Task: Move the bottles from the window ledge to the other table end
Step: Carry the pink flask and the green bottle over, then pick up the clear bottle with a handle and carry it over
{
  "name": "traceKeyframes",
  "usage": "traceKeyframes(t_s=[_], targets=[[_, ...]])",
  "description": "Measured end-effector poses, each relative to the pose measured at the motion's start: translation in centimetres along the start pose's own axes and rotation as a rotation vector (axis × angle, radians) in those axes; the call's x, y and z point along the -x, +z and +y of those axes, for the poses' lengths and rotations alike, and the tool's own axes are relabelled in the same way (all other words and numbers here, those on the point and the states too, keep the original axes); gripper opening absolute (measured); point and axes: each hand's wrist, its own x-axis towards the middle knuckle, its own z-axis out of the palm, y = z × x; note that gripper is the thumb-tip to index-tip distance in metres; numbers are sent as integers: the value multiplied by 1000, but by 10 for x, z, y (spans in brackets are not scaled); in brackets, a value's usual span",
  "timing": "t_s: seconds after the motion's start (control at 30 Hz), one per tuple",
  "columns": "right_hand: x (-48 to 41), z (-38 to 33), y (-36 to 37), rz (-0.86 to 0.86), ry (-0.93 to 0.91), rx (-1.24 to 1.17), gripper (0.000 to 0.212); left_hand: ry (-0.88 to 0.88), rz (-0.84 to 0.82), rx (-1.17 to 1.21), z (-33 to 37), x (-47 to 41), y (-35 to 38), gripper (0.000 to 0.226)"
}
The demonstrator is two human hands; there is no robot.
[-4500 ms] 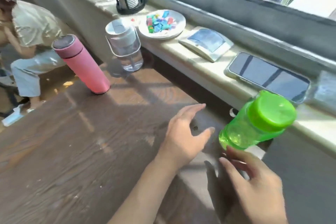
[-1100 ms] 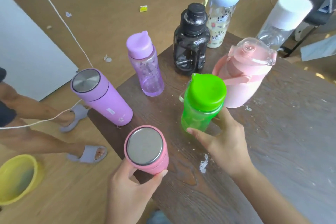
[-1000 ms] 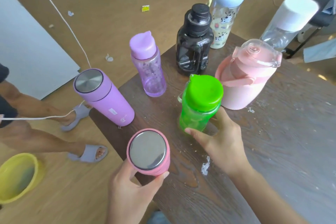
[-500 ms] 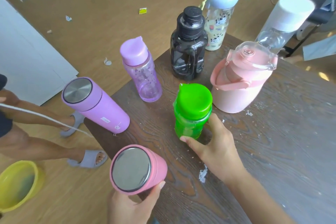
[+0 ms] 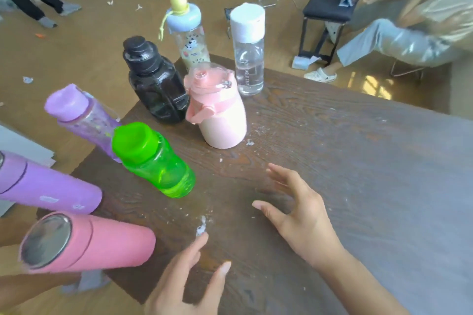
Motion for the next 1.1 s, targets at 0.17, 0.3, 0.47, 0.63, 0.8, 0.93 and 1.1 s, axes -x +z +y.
traceKeyframes(t_s=[0.17, 0.3, 0.47, 0.63, 0.8, 0.93, 1.1], targets=[[38, 46, -82, 231, 108, -36, 63, 177, -164, 83, 51, -13, 94, 68], [80, 99, -158, 502, 233, -39, 55, 291, -407, 95, 105, -18, 178, 78], [131, 159, -261, 875, 428, -32, 42, 420, -685, 163, 190, -1, 296, 71], [169, 199, -354, 1197, 610, -64, 45, 561, -897, 181, 288, 38, 410, 72], [179, 237, -438, 1269, 657, 15, 77, 601, -993, 127, 365, 65, 504, 80], [168, 256, -490, 1088, 661, 100, 88, 643, -1000, 30, 407, 72, 548, 64], [155, 289, -514, 988, 503, 27, 84, 633, -991, 30, 424, 76, 561, 67]])
